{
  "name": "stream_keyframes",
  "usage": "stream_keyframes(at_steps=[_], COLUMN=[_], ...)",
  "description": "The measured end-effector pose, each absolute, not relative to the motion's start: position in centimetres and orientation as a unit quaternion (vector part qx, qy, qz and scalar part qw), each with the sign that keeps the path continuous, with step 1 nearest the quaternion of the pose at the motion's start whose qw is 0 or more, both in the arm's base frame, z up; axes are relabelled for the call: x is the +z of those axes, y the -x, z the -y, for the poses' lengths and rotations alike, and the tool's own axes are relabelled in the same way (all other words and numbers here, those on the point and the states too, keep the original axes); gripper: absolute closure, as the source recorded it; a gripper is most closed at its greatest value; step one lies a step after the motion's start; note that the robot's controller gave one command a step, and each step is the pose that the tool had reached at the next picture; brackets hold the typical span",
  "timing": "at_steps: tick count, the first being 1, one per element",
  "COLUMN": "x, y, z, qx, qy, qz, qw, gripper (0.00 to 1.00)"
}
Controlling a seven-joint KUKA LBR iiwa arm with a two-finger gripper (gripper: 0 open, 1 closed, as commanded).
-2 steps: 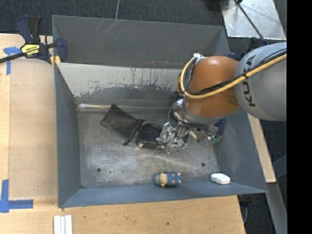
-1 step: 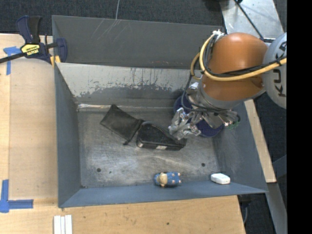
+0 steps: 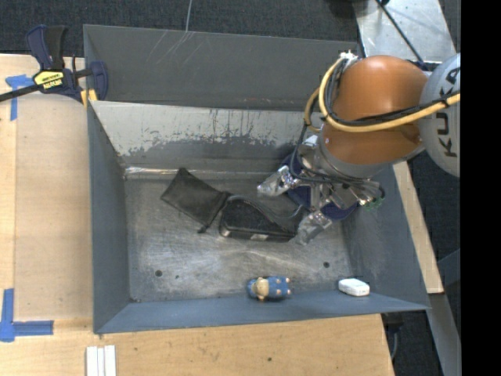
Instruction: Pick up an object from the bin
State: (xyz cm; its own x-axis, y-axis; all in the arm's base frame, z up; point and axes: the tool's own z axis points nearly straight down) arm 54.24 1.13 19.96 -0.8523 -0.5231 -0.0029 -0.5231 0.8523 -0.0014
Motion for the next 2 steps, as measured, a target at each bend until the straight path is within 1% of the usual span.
stream_keyframes(at_steps=[1,2], x=[7.82,7.91], y=[-58.77,-59.23], z=[0.57,0.18], qx=[-0.002,-0.001], qy=[0.212,0.213], qz=[-0.977,-0.977], qw=[-0.009,0.007], gripper=[0.0,1.0])
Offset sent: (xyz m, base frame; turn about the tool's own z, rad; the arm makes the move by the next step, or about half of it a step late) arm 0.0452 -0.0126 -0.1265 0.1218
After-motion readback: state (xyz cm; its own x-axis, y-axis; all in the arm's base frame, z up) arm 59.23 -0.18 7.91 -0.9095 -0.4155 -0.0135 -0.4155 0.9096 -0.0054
